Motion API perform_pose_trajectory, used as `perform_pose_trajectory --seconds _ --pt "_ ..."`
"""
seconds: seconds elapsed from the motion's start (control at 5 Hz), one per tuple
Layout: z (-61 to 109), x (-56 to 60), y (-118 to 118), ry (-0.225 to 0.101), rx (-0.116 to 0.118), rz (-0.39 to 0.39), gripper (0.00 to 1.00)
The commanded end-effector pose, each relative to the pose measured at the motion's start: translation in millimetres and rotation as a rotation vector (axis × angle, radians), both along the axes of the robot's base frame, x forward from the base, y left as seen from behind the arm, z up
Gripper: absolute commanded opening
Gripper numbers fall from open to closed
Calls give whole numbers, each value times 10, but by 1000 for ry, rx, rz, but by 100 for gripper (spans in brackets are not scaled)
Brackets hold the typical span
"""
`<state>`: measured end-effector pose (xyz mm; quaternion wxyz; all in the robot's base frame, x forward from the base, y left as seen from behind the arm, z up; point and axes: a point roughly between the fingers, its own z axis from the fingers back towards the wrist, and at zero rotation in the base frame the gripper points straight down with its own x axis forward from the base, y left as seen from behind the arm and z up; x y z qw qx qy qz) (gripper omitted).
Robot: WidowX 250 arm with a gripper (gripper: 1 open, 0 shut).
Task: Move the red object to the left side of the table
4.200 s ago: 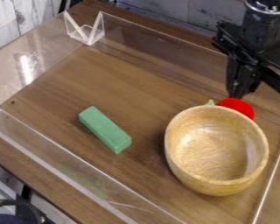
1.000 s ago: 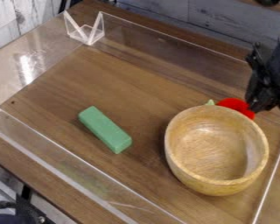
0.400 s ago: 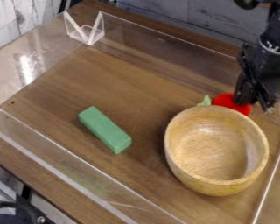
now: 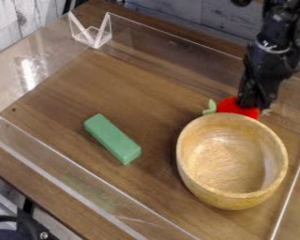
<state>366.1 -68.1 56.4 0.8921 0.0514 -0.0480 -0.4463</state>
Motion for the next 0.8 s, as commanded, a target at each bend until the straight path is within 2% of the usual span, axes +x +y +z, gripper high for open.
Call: perform_pose_trajectory --seconds 0.0,0.2,0.4,0.6 --pt "256 73 136 -79 -23 -43 100" --pt "218 55 241 -87 -30 19 0" --pt "203 33 316 -96 -28 76 0" --pt "236 61 327 -96 -34 11 0"
